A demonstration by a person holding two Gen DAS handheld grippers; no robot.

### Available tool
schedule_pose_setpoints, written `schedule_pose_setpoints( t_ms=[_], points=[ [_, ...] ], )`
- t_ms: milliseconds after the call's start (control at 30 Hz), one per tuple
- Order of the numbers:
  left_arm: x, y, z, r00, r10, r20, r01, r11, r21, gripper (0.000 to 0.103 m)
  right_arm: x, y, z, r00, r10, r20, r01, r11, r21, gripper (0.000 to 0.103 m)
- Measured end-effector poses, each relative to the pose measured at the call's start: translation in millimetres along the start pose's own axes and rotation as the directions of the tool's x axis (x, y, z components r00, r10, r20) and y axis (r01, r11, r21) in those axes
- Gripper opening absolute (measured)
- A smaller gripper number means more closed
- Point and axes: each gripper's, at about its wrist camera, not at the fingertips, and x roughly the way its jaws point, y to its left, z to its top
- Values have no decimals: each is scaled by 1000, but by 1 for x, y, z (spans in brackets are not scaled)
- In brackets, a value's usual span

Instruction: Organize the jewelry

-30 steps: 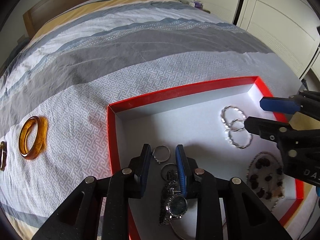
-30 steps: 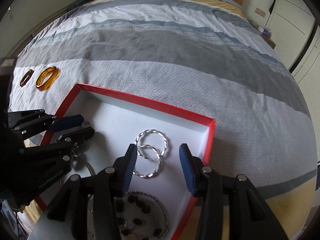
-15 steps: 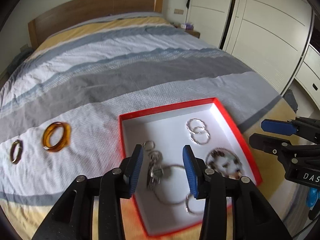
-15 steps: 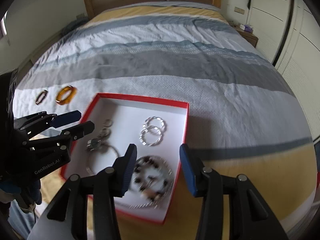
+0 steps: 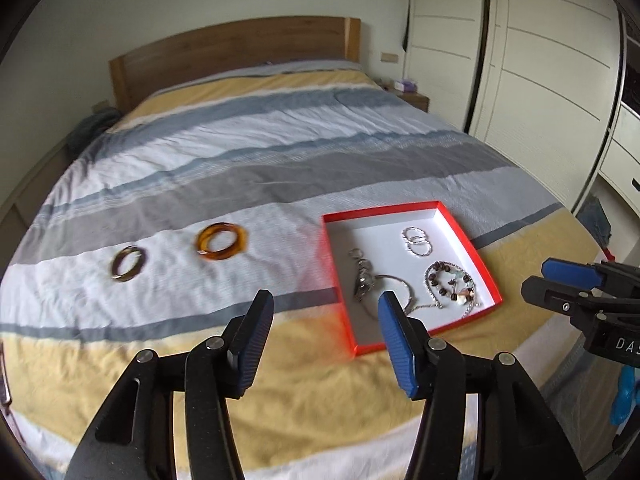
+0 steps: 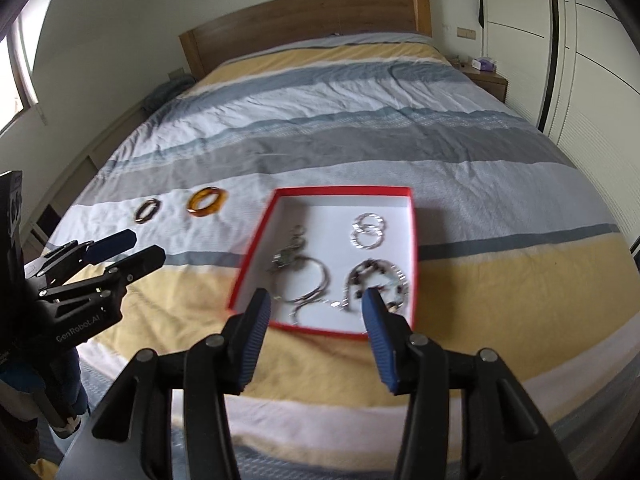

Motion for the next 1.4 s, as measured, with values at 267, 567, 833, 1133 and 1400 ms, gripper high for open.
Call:
schedule_pose_setpoints(
  t_ms=[267,567,833,1133,1400],
  points=[
    [-70,17,-29,995,53,87,-51,999,-16,56,-38,44,-17,997,47,59,-46,999,-20,48],
    [-136,38,-54,976,118,180,-110,992,-55,57,-74,89,-37,989,84,120,-79,996,-45,48],
    [-184,46,-70,950,172,260,-151,984,-97,59,-104,119,-49,980,95,173,-78,992,-101,48],
    [-227,45,-81,911,212,354,-182,976,-117,60,-131,144,-62,967,119,224,-85,984,-154,52],
    [-248,44,-89,889,243,389,-210,970,-126,67,-147,157,-68,956,139,260,-92,979,-184,53]
  ],
)
